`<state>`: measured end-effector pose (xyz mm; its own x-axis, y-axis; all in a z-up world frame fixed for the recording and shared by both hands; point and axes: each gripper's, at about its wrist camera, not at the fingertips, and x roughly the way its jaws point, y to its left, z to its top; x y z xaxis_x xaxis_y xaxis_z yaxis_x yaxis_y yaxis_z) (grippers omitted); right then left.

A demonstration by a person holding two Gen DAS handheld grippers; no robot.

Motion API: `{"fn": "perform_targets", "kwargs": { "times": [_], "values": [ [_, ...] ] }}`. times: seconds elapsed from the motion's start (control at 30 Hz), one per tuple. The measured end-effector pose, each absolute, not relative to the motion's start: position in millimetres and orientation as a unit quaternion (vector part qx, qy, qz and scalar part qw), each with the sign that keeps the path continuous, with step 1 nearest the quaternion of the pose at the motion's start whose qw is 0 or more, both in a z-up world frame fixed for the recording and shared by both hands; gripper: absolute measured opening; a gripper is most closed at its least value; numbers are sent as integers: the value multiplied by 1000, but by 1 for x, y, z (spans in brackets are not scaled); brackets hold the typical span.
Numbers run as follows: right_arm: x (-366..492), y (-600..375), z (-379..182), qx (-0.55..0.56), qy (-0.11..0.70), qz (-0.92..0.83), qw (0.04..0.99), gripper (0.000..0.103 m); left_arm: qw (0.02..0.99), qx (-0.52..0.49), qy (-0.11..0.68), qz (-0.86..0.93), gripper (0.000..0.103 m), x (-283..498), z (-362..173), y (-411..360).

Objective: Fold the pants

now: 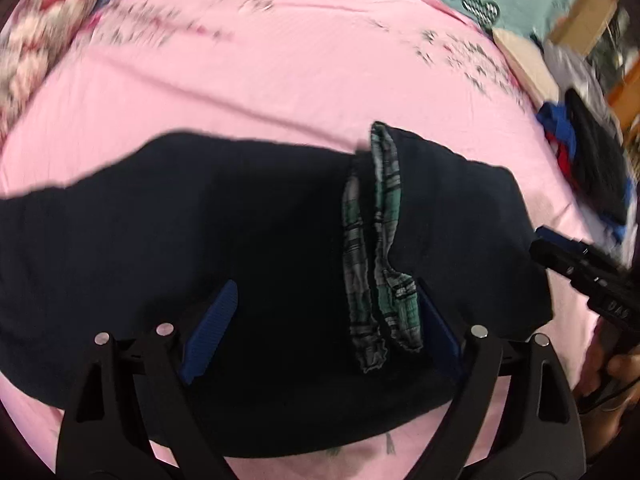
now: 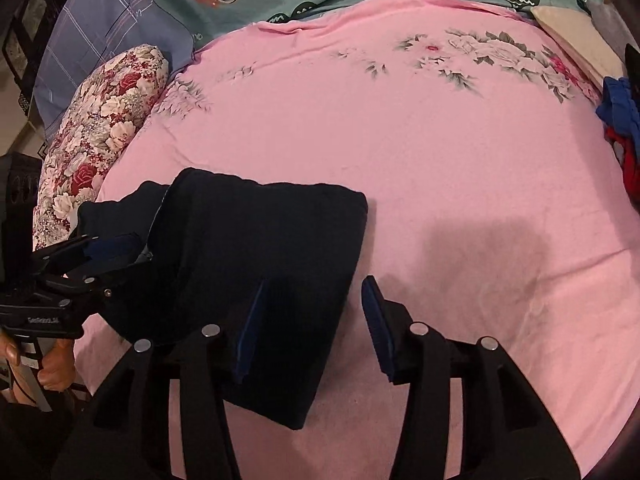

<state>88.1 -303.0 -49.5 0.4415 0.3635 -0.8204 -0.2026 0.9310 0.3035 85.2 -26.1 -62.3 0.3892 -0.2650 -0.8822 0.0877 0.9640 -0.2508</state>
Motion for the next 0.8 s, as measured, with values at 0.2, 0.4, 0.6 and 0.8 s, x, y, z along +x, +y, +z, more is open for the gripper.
{"fn": "perform_targets", "kwargs": {
  "times": [0.2,0.4,0.6,0.8],
  "values": [
    [85,-298,-46,81,494,177,848,50,834,-70,538,-100,89,68,-60,-16],
    [82,-290,-46,110,491,214,837,52,832,-59,543,-95,91,70,-60,-15],
    [75,-276,-56,25,528,217,821,52,838,-70,532,-99,89,73,-43,-19],
    [99,-284,-27,37,464,194,864,52,868,-21,492,-54,89,97,-33,-34]
  ]
}}
